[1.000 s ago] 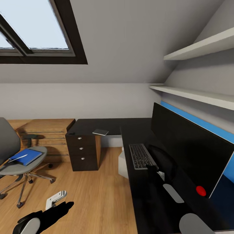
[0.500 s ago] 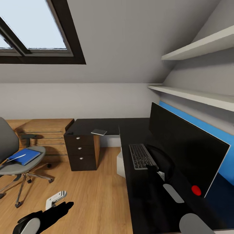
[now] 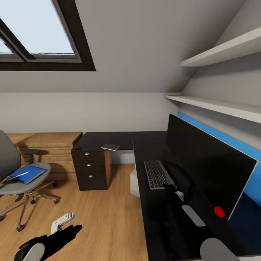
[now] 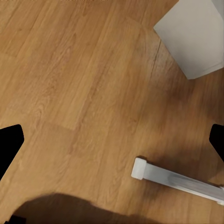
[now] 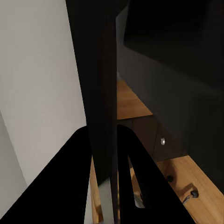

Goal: In the bedroom, organize the workspace by keeping the computer under the desk, ensuring the monitor is on the desk, placing the keyboard on the desk next to the monitor, placing the mouse on the desk next to the keyboard, moving the folder from the swivel chair onto the desk next to the mouse, stacking the notebook on top of the folder with the pen on top of the notebook, and positioning the swivel chair next to the desk.

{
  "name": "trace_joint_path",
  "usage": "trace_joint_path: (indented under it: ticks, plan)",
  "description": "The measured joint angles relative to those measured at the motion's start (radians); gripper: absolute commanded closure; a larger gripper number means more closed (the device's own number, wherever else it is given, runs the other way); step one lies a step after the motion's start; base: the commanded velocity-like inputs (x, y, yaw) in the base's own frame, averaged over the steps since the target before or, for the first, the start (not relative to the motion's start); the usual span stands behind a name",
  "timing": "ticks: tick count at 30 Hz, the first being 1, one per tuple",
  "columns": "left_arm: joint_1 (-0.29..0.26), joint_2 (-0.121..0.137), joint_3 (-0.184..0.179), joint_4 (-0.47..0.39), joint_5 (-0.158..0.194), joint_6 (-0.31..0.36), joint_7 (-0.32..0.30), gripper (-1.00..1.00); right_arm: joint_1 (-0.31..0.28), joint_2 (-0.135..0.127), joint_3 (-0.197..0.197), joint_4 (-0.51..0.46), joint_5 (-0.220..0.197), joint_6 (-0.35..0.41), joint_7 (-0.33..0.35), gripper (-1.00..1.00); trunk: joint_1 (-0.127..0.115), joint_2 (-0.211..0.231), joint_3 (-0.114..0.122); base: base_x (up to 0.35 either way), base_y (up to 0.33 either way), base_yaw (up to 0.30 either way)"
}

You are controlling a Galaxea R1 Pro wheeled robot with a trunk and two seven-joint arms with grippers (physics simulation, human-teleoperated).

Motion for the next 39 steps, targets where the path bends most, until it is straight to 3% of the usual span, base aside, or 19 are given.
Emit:
trace_joint_path:
  ticks: [15,39]
  plan:
    - [0.0,0.0,-0.001,0.001,0.004,-0.001,-0.001,-1.0,0.0,0.0,0.0,0.001,0.0,0.0,0.0,1.0,0.0,0.0,0.0,-0.097,0.0,0.0]
    - [0.0,0.0,-0.001,0.003,0.004,-0.002,0.0,-1.0,0.0,0.0,0.0,0.0,0.0,0.001,-0.002,1.0,0.0,0.0,0.0,0.048,0.0,0.0]
